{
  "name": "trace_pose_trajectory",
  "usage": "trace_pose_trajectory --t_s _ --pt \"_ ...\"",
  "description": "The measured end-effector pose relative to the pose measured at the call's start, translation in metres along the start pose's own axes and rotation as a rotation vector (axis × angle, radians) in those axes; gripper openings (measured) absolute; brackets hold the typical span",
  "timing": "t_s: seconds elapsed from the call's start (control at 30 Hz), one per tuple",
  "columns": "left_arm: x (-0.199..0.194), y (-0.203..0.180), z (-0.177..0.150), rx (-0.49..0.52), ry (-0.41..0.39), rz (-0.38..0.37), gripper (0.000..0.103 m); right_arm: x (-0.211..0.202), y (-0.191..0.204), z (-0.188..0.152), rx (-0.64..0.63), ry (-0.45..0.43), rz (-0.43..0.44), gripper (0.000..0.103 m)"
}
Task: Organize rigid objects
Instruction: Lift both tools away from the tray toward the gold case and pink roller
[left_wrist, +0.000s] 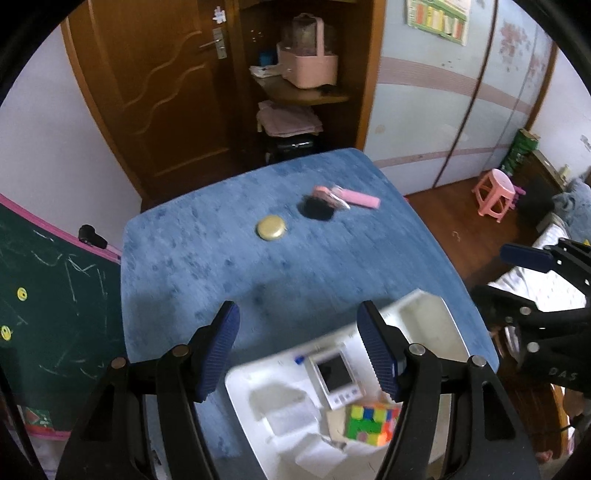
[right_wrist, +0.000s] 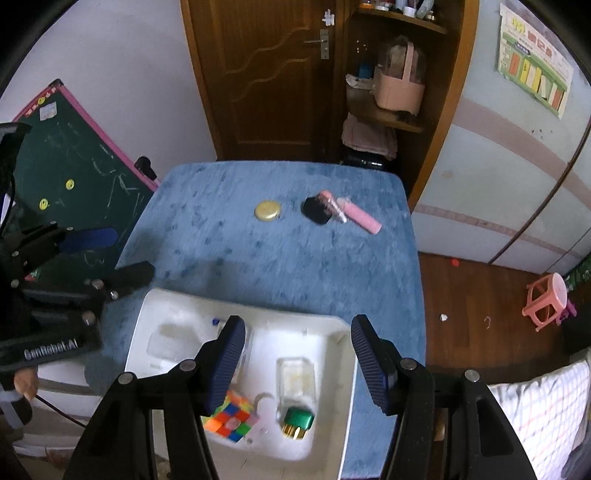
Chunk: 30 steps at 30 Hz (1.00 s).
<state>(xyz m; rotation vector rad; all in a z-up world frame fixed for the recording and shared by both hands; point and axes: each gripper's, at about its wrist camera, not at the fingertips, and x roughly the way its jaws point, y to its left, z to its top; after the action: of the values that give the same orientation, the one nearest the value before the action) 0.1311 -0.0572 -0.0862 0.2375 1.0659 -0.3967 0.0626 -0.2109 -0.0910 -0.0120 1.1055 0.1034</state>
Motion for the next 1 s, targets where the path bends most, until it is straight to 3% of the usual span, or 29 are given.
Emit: trace_pose_trajectory --t_s 0.3,0.5,1.0 --pt "0.034 0.01 0.052 -0.03 0.027 -0.003 0.07 0.022 -0.035 0.048 -0.022 -0.015 -0.022 0.061" --pt "0.077 0.013 0.079 -0.05 0.08 -0.002 0.07 0.05 -0.059 0.078 -0.048 0.004 -0.018 0.061" --pt "0.197 0.044 0.101 -0.213 0.235 0.03 0.07 0.19 -0.113 0.127 -0.086 0.114 -0.029 0.061"
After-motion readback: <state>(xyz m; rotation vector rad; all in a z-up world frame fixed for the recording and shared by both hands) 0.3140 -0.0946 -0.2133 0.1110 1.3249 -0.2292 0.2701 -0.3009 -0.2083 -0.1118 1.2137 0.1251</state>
